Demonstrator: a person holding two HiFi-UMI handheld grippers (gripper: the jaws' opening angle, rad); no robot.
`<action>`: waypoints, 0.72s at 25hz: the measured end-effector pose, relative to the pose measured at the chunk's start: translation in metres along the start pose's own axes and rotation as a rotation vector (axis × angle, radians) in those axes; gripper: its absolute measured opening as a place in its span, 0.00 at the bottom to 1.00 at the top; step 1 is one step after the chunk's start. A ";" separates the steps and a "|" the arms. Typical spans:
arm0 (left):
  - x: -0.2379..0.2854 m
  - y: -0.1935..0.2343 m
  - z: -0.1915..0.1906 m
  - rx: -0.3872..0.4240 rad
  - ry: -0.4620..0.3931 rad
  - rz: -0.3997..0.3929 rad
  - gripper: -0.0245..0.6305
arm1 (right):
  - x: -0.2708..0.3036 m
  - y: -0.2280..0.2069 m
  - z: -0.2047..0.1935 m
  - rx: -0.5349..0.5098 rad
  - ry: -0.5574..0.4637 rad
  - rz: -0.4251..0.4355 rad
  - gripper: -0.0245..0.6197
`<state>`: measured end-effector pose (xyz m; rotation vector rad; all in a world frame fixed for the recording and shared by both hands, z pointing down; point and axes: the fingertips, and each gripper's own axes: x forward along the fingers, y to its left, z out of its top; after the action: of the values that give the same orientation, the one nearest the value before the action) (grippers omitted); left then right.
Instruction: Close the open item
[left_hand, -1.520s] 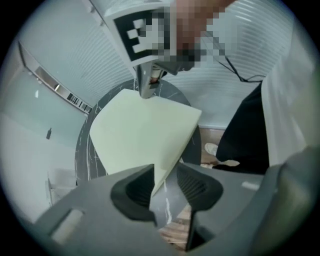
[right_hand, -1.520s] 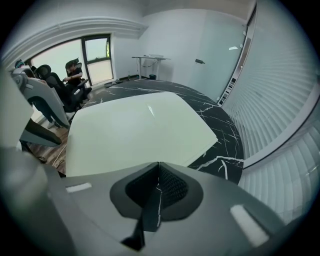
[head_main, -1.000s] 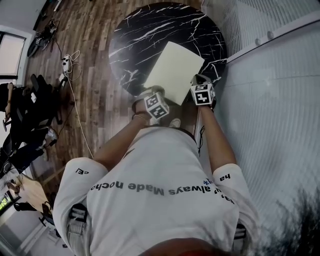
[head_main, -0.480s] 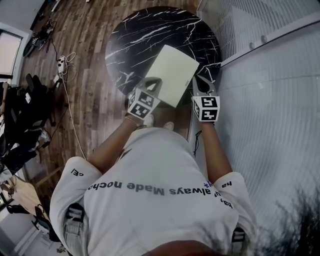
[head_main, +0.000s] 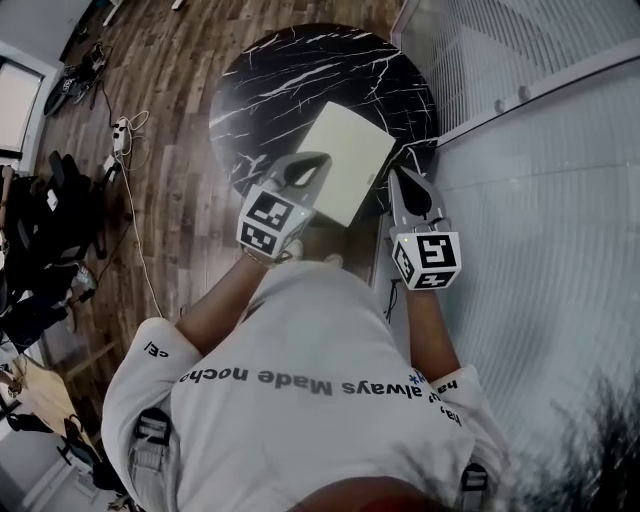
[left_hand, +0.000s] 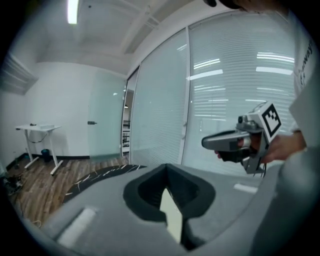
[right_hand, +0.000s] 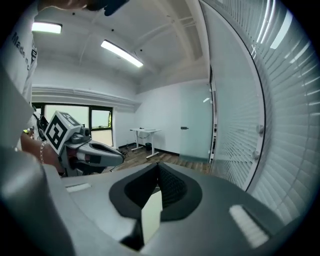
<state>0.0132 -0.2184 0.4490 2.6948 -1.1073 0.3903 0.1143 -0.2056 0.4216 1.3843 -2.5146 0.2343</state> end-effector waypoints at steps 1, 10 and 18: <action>-0.002 -0.002 0.009 0.012 -0.018 -0.005 0.04 | -0.003 0.002 0.007 -0.004 -0.013 0.002 0.04; -0.022 -0.017 0.070 0.011 -0.152 -0.031 0.04 | -0.031 0.029 0.053 0.000 -0.088 0.027 0.04; -0.027 -0.028 0.079 0.008 -0.174 -0.066 0.04 | -0.038 0.033 0.064 -0.021 -0.121 0.054 0.04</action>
<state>0.0281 -0.2033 0.3636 2.8078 -1.0578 0.1523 0.0960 -0.1745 0.3486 1.3619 -2.6471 0.1384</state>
